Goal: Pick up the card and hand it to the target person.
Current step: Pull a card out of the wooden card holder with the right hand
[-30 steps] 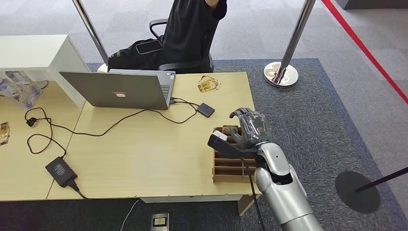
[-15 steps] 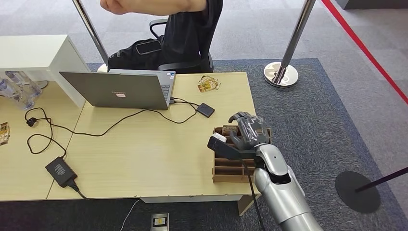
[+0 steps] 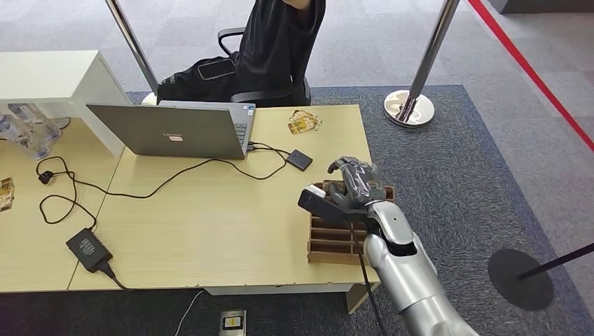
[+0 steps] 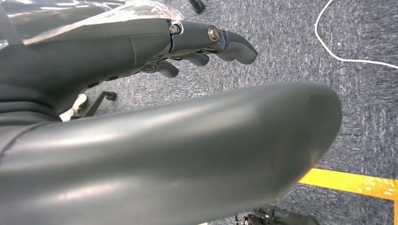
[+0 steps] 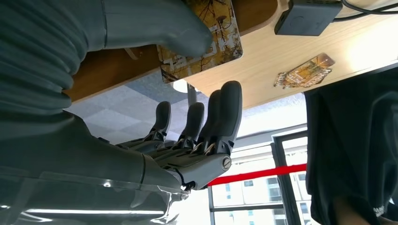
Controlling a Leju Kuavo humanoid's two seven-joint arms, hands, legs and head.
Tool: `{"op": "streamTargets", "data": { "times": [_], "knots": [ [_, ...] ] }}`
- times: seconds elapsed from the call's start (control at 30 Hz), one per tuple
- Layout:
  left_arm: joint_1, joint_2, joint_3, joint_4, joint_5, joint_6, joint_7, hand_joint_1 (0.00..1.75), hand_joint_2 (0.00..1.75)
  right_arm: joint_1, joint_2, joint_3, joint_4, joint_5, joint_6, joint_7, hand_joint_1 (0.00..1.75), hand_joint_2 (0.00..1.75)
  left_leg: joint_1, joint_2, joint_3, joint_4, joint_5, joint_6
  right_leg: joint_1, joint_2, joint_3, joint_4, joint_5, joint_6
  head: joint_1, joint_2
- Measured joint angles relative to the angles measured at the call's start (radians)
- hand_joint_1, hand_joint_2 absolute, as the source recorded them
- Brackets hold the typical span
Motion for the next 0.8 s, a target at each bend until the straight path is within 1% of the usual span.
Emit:
{"op": "streamTargets", "data": {
  "times": [0.33, 0.43, 0.6, 0.8],
  "knots": [
    [0.007, 0.008, 0.005, 0.004, 0.004, -0.002, 0.003, 0.0, 0.0, -0.021, 0.005, 0.003, 0.051, -0.009, -0.021, -0.005, 0.97, 1.75, 0.0, 0.0, 0.0, 0.0, 0.0, 0.0, 0.0, 0.0, 0.0, 0.0, 0.0, 0.0, 0.0, 0.0],
    [0.008, 0.012, 0.006, 0.007, 0.005, -0.002, 0.005, 0.0, 0.0, -0.03, 0.006, 0.006, 0.07, -0.019, -0.034, -0.013, 1.04, 1.75, 0.0, 0.0, 0.0, 0.0, 0.0, 0.0, 0.0, 0.0, 0.0, 0.0, 0.0, 0.0, 0.0, 0.0],
    [0.01, 0.018, 0.006, 0.01, 0.008, -0.003, 0.006, 0.0, 0.0, -0.045, 0.01, 0.009, 0.097, -0.029, -0.046, -0.022, 1.22, 1.75, 0.0, 0.0, 0.0, 0.0, 0.0, 0.0, 0.0, 0.0, 0.0, 0.0, 0.0, 0.0, 0.0, 0.0],
    [0.012, 0.023, 0.007, 0.012, 0.011, -0.002, 0.005, 0.0, 0.0, -0.073, 0.019, 0.022, 0.134, -0.051, -0.069, -0.035, 1.32, 1.75, 0.0, 0.0, 0.0, 0.0, 0.0, 0.0, 0.0, 0.0, 0.0, 0.0, 0.0, 0.0, 0.0, 0.0]
  ]
}}
